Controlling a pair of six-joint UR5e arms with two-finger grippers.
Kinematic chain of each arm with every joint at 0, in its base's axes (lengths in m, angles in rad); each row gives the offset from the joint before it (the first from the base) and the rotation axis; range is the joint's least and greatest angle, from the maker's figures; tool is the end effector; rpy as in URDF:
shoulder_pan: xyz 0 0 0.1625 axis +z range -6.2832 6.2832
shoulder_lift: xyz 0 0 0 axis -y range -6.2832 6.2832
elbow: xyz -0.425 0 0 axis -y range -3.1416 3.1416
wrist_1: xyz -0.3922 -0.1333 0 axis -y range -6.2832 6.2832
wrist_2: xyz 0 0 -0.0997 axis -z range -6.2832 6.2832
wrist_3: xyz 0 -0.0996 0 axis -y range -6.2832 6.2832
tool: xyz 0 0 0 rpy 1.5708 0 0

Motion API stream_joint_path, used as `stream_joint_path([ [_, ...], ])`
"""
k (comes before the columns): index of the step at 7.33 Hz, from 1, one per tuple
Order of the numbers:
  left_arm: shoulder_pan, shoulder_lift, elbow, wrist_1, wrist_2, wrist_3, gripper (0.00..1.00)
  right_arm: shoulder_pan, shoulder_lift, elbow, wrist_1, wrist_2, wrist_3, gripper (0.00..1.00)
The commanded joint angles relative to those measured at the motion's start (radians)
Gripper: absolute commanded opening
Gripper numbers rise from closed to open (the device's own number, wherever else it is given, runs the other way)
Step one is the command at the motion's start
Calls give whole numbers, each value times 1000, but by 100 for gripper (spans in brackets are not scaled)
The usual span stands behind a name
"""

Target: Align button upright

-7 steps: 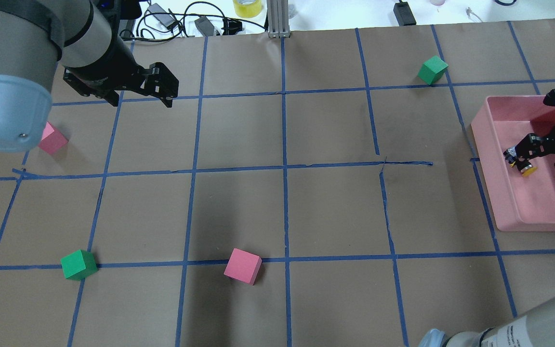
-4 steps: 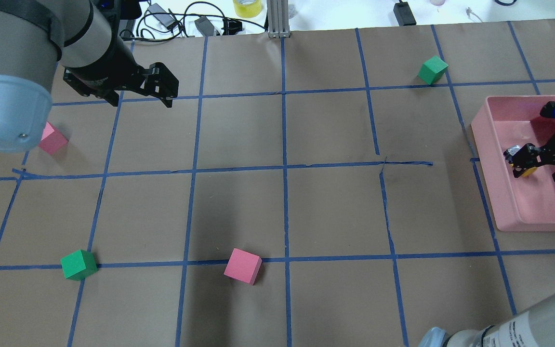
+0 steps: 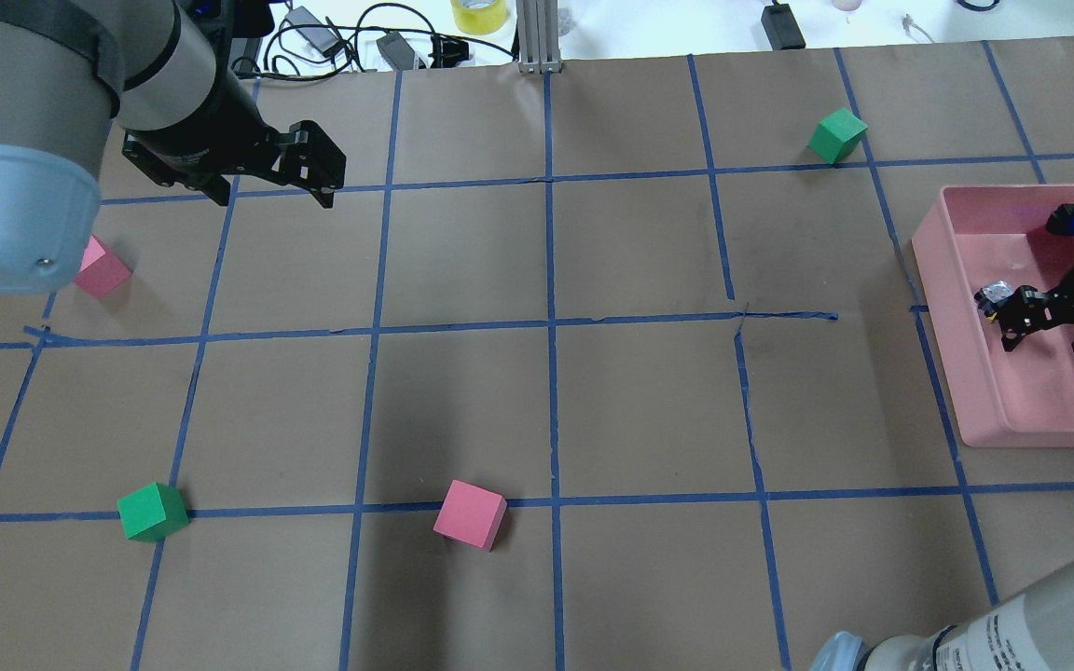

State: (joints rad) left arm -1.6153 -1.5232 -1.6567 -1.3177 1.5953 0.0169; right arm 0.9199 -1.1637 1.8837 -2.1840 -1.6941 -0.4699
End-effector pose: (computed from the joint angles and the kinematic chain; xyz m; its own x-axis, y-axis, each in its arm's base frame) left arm -0.1525 -0.4840 0.4960 -0.9981 0.0557 -0.0275 0.0603 0.9753 -0.2127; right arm -0.2380 -0.5123 0.1852 -0.9838 0.1687 0.0608 0.1761 0.9728 0.1504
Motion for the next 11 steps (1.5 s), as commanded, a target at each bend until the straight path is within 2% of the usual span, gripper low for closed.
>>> stream_joint_path([
  [1, 0, 0, 0, 0, 0, 0, 100, 0, -1, -9, 10, 4, 5, 0],
  [4, 0, 0, 0, 0, 0, 0, 100, -1, -28, -92, 39, 7, 14, 0],
  [5, 0, 0, 0, 0, 0, 0, 100, 8, -51, -144, 94, 8, 31, 0],
  [7, 0, 0, 0, 0, 0, 0, 100, 25, -112, -234, 279, 59, 106, 0],
  [10, 0, 0, 0, 0, 0, 0, 100, 34, -97, -215, 293, 70, 96, 0],
  [11, 0, 0, 0, 0, 0, 0, 100, 34, -93, -184, 282, 70, 68, 98],
])
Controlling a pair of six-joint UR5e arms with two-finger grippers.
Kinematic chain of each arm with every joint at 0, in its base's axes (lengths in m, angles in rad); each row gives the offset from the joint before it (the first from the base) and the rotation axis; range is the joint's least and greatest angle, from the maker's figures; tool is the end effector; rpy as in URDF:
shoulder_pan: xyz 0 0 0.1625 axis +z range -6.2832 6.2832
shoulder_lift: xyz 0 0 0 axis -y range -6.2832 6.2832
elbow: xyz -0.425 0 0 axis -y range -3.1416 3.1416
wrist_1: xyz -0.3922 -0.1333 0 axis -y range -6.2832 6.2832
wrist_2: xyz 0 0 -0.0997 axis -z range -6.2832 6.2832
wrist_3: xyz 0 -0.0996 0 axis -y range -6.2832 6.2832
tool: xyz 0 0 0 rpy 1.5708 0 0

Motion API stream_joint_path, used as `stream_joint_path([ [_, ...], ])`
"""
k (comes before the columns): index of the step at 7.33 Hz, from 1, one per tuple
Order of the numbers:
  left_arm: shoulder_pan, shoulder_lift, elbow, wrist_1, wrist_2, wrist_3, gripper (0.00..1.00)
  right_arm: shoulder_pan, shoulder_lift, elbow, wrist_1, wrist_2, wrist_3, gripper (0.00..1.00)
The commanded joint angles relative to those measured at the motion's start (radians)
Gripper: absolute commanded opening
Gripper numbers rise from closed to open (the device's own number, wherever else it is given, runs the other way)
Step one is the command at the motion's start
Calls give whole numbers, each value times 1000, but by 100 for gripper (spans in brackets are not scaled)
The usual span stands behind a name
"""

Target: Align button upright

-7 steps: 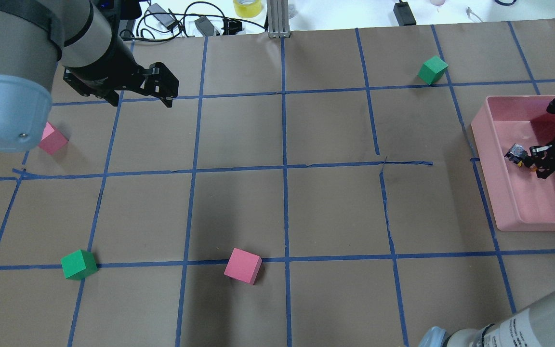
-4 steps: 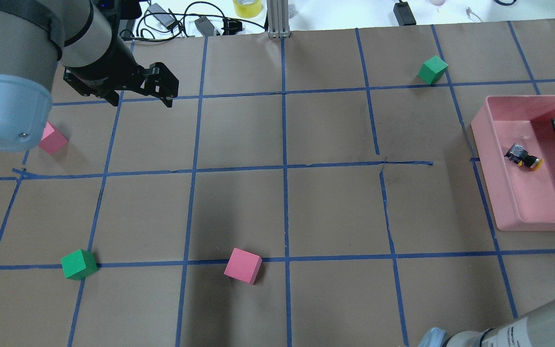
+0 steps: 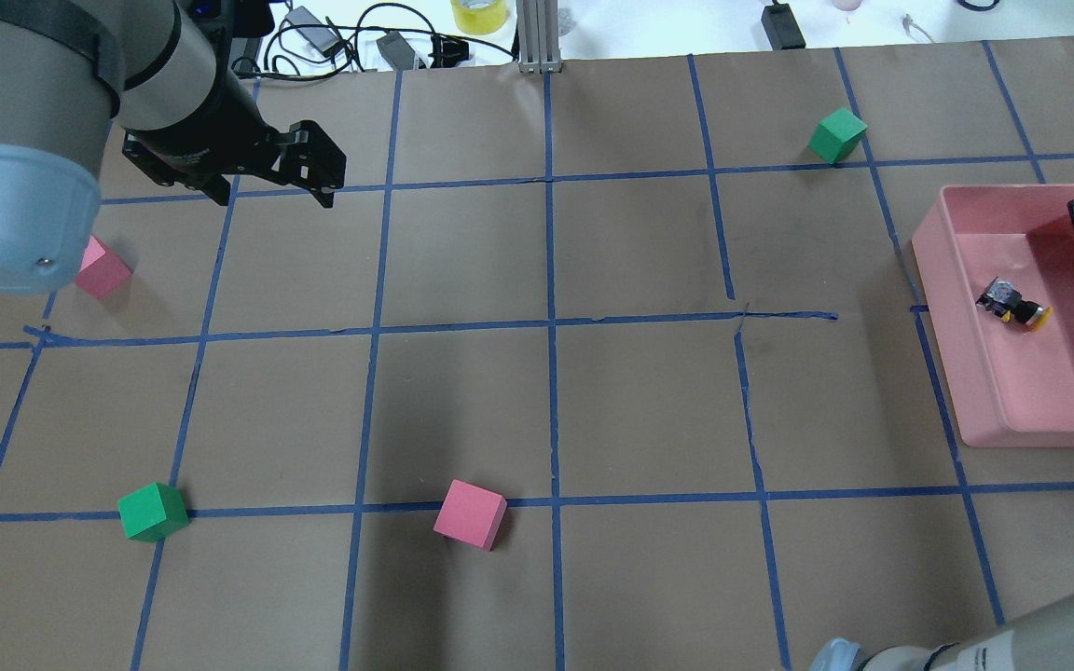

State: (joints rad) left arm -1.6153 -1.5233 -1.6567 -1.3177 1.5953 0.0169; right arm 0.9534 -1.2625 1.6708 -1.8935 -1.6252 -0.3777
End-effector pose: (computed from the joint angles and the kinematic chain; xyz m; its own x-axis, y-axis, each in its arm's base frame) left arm -0.1525 -0.4840 0.4959 -0.9981 0.0558 -0.0275 0.0603 0.9753 -0.2126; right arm -0.2314 -0.5468 0.3041 -0.9720 0.2342 0.0188 0.2349 0.9669 0.0994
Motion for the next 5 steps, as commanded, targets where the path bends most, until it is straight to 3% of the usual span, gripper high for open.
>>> stream_joint_path([
  [1, 0, 0, 0, 0, 0, 0, 100, 1, 8, 64, -19, -5, -55, 100],
  [5, 0, 0, 0, 0, 0, 0, 100, -4, 9, 115, -47, -18, -69, 100],
])
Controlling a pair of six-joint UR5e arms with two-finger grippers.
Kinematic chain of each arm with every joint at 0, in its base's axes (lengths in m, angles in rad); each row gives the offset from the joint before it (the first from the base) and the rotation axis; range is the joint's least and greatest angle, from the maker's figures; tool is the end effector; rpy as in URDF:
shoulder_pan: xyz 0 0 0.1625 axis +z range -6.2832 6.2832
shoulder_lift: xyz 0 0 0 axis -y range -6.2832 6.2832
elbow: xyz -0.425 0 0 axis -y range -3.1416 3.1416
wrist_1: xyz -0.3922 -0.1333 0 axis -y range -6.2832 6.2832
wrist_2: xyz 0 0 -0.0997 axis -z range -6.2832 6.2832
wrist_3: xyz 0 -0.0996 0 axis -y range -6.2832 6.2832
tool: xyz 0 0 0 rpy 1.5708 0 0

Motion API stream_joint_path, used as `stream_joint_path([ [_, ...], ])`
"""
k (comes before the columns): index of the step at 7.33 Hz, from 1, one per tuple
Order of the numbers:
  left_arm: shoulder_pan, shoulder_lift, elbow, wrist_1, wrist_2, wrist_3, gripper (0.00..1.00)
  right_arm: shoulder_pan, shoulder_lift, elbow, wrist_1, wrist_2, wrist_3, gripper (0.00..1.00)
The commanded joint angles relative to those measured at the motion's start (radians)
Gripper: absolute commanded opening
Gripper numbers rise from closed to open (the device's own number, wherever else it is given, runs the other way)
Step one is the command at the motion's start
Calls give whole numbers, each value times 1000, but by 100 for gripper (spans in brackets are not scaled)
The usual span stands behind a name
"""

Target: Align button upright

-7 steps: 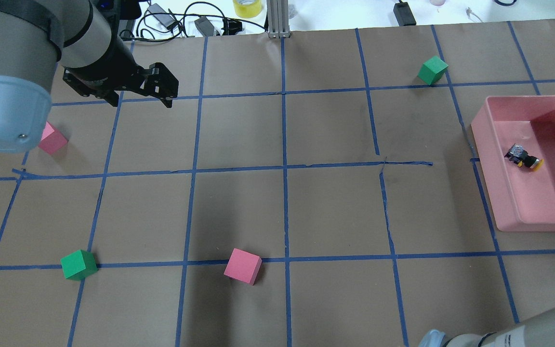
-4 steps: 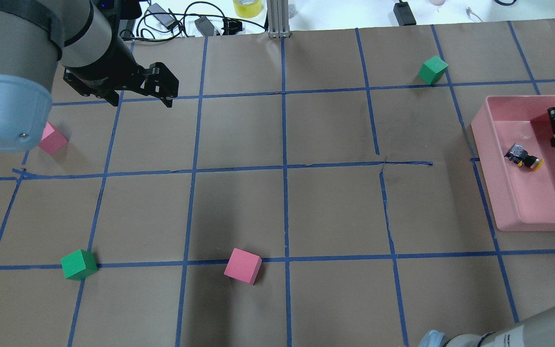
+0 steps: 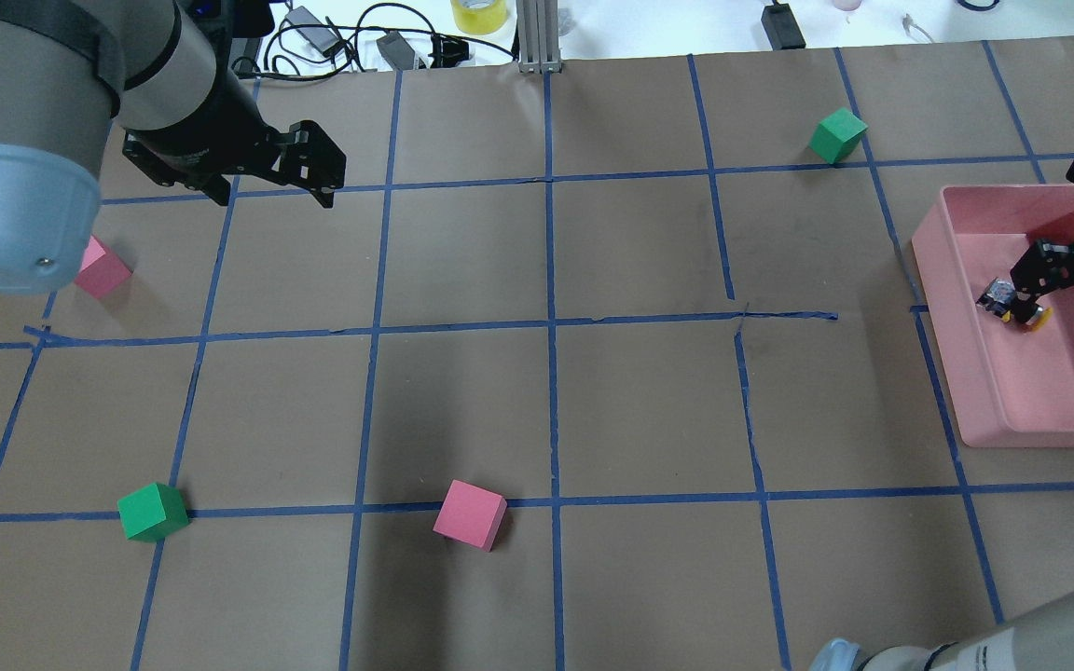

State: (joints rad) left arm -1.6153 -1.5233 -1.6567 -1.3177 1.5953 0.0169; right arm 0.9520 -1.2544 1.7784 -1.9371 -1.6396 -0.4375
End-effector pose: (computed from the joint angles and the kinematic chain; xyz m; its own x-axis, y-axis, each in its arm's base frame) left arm -0.1525 -0.4840 0.4959 -0.9981 0.0558 -0.0275 0.0603 0.9753 -0.2126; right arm -0.2187 -0.5252 0.2564 -0.9845 0.1754 -0.0050 0.1719 0.9701 0.1710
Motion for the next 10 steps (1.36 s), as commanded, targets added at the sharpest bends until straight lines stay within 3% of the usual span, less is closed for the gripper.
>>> stream_joint_path([
  [1, 0, 0, 0, 0, 0, 0, 100, -2, 1, 15, -2, -25, -62, 100],
  [3, 0, 0, 0, 0, 0, 0, 100, -10, 1, 73, -3, -46, -104, 100],
  [6, 0, 0, 0, 0, 0, 0, 100, -33, 19, 82, -20, -179, -116, 100],
  [9, 0, 0, 0, 0, 0, 0, 100, -39, 32, 104, -25, -178, -148, 100],
  [10, 0, 0, 0, 0, 0, 0, 100, -39, 35, 102, -127, -166, -144, 100],
])
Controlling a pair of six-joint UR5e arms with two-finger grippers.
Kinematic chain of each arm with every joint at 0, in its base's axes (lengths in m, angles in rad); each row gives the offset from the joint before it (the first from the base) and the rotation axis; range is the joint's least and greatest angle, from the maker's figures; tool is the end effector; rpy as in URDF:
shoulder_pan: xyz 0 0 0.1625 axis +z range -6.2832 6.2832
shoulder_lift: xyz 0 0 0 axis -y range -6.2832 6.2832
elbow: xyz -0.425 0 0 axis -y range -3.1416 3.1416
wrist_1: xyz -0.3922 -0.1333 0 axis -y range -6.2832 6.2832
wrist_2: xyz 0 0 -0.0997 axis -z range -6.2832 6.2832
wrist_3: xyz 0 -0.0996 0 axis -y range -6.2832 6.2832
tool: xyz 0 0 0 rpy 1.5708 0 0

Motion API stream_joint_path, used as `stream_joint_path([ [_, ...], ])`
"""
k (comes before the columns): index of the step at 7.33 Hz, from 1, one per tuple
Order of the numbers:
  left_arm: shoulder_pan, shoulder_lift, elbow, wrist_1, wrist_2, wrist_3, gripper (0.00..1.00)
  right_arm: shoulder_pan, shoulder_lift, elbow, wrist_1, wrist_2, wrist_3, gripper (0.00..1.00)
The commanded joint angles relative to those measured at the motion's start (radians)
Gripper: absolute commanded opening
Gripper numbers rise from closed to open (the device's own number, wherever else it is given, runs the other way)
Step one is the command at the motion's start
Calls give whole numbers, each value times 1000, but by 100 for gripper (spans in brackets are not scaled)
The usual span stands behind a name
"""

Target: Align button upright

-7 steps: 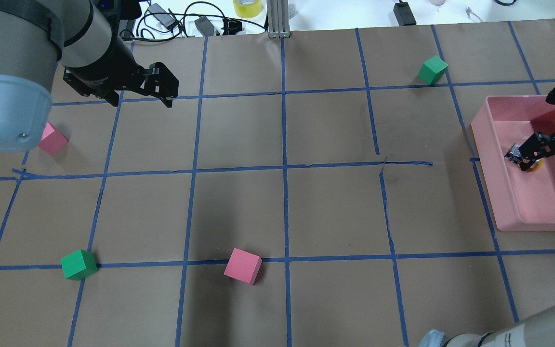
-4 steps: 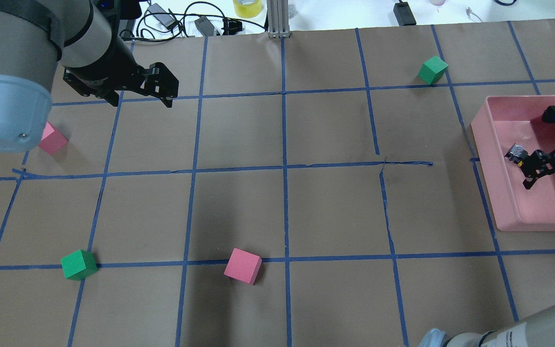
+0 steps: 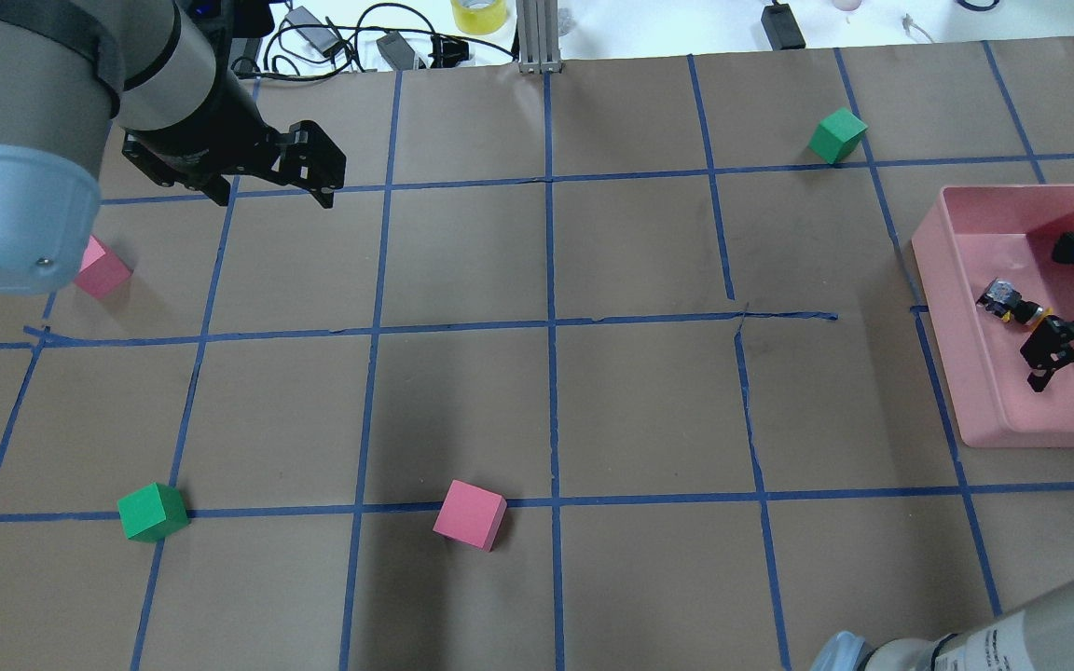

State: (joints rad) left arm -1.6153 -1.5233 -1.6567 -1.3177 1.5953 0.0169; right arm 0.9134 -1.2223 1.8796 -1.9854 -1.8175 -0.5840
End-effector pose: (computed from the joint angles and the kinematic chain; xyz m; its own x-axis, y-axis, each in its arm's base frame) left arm -0.1525 -0.4840 0.4959 -0.9981 0.0558 -0.0275 0.0603 0.9753 -0.2126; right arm -0.2371 -0.4855 0.2046 -0.9974 0.0319 0.0653 0.0518 0.9421 0.3312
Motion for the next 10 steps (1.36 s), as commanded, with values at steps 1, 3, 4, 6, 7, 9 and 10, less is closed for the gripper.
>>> stream_joint_path([
  [1, 0, 0, 0, 0, 0, 0, 100, -1, 9, -10, -193, 97, 6, 100],
  [3, 0, 0, 0, 0, 0, 0, 100, -1, 27, -37, -210, 219, 85, 100],
  [4, 0, 0, 0, 0, 0, 0, 100, -1, 39, -39, -245, 231, 116, 100],
  [6, 0, 0, 0, 0, 0, 0, 100, -1, 56, -39, -288, 228, 162, 100],
  [7, 0, 0, 0, 0, 0, 0, 100, -1, 58, -39, -288, 225, 211, 100],
  [9, 0, 0, 0, 0, 0, 0, 100, -1, 60, -39, -289, 225, 213, 100],
  [10, 0, 0, 0, 0, 0, 0, 100, -1, 66, -37, -288, 228, 214, 100],
])
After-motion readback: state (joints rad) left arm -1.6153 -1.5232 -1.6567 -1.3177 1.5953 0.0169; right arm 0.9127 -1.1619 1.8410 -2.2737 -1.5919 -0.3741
